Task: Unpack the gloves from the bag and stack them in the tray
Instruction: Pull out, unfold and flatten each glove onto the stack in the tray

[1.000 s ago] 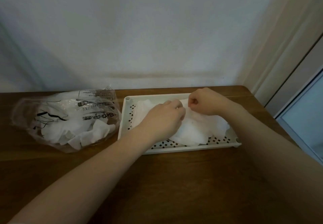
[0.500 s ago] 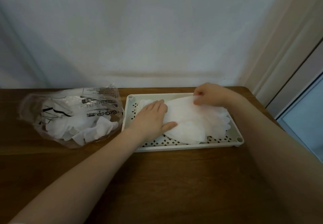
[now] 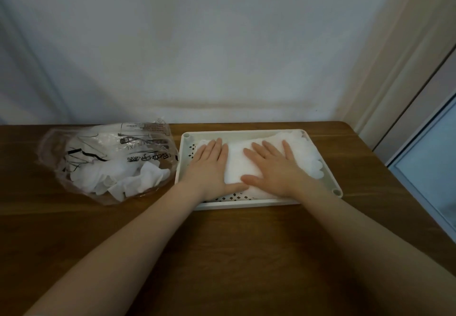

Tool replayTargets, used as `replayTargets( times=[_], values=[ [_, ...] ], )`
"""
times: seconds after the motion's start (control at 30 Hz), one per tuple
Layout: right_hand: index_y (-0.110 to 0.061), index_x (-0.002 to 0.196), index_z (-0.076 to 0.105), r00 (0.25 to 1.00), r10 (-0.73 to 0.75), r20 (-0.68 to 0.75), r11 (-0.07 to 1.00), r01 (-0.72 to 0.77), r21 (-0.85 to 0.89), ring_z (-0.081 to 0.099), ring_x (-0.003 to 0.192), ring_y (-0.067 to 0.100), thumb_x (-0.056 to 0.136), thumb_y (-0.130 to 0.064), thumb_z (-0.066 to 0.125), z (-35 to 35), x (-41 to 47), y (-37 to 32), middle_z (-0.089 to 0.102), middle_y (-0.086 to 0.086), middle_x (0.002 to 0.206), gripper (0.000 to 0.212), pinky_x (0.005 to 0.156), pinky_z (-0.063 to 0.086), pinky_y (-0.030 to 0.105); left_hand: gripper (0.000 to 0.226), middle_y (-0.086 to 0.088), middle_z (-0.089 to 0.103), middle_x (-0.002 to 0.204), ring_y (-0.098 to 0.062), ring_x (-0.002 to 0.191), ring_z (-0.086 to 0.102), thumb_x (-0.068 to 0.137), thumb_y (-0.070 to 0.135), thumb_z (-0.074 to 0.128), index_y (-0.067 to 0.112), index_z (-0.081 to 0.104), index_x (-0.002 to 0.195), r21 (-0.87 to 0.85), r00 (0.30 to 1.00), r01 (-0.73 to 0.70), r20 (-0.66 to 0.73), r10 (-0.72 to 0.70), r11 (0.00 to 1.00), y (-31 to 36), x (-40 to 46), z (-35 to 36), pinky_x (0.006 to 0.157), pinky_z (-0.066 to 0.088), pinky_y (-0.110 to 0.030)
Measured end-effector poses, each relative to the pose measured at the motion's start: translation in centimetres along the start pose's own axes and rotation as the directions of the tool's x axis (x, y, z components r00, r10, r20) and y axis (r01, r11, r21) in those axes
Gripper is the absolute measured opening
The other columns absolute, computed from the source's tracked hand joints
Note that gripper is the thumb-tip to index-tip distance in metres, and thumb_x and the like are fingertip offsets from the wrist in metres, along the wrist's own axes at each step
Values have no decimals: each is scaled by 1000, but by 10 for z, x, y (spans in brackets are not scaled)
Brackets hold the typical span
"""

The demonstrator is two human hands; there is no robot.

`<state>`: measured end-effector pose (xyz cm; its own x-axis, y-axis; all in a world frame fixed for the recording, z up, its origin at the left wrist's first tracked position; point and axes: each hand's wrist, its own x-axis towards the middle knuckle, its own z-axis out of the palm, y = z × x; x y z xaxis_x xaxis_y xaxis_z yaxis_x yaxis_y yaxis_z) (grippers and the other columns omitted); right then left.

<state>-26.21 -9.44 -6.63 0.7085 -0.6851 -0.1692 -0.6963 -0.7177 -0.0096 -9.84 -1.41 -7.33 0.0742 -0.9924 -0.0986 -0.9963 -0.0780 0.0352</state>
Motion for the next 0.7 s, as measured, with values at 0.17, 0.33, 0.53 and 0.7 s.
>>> replayTargets(
  times=[0.17, 0.33, 0.53, 0.7],
  values=[
    [-32, 150, -2, 998, 62, 6, 998, -62, 10, -13, 145, 19, 85, -73, 23, 4, -6, 17, -11, -2, 159, 80, 115, -12, 49, 100, -10, -16, 156, -23, 144, -12, 83, 74, 30, 9, -9, 148, -70, 998, 63, -8, -63, 996, -8, -6, 2, 116, -3, -37],
    [-26, 148, 21, 984, 140, -111, 990, -139, 11, -3, 146, 25, 87, -70, 22, -15, -15, -11, 7, 2, 159, 75, 112, -11, 52, 71, -3, 7, 158, -17, 144, 9, 94, 58, 25, 16, 12, 150, -179, 996, -26, -86, 11, 984, -9, -29, -14, 116, 14, -37],
    [-15, 117, 58, 851, -224, -476, 908, 359, 215, 55, 100, 14, 99, -24, 42, -53, -38, -102, 58, 1, 117, 25, 79, 42, 23, 34, 6, 55, 77, -14, 66, 56, 95, 32, 30, 14, 59, 99, -337, 734, -245, -677, -53, 909, -32, -73, -27, 57, 45, -27],
    [-13, 127, 54, 855, -356, -376, 861, 457, 223, 56, 110, 20, 98, -15, 42, -46, -17, -162, 58, 7, 125, 31, 94, 48, 36, 26, 6, 52, 69, 3, 53, 47, 96, 17, 31, 9, 55, 101, -410, 516, -339, -834, -197, 846, -78, -95, -32, 51, 36, -9]
  ],
)
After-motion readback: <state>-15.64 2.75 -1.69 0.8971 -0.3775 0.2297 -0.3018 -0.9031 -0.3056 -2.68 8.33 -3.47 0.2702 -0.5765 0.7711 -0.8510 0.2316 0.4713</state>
